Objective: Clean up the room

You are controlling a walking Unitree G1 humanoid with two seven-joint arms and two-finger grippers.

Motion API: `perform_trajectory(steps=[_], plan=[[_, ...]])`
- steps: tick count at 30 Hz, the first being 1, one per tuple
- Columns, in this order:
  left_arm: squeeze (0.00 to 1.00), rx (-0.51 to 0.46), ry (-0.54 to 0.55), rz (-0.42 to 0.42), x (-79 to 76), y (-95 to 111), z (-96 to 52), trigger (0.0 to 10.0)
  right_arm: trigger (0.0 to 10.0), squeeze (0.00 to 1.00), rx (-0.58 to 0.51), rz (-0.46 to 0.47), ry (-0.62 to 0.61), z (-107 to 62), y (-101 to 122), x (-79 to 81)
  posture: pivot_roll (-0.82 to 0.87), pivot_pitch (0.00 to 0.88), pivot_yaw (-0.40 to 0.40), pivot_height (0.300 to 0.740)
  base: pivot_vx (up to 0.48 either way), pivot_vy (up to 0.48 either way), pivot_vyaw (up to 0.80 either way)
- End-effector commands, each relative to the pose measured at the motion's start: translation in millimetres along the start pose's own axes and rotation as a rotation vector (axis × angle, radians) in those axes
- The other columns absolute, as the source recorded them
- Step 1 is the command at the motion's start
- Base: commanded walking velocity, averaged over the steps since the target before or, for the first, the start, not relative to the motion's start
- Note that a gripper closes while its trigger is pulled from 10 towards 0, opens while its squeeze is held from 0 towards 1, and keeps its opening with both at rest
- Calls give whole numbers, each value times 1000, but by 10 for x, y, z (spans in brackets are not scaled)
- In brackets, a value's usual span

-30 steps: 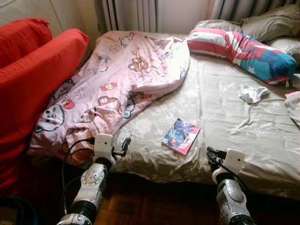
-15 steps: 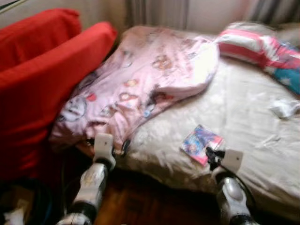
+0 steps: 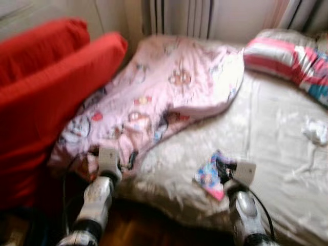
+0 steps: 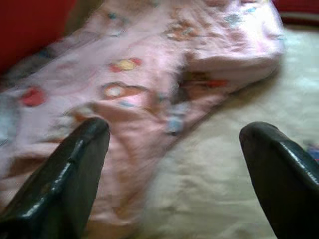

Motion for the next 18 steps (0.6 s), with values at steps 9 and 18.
perform_trajectory(steps=[9, 18], plan=[[0, -8, 18, 20, 80, 16, -32, 10000, 10000, 0, -11, 2, 12, 17, 38, 29, 133, 137, 9, 740, 65, 0, 0], [0, -21, 14, 10, 69, 28, -40, 10000, 10000, 0, -32, -9, 28, 7, 60, 40, 116, 131, 13, 740, 0, 0, 0]])
Point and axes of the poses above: a point about 5 cm out from each wrist's last joint towards the gripper, its own z axis pointing out of the wrist towards the gripper, its own y axis along the axis of the wrist's last joint, x = y × z, the point moved 5 cm from there along z, pointing out of the wrist towards the gripper, and after that the axes turned 12 degrees about -z, right-handed, at the moved point
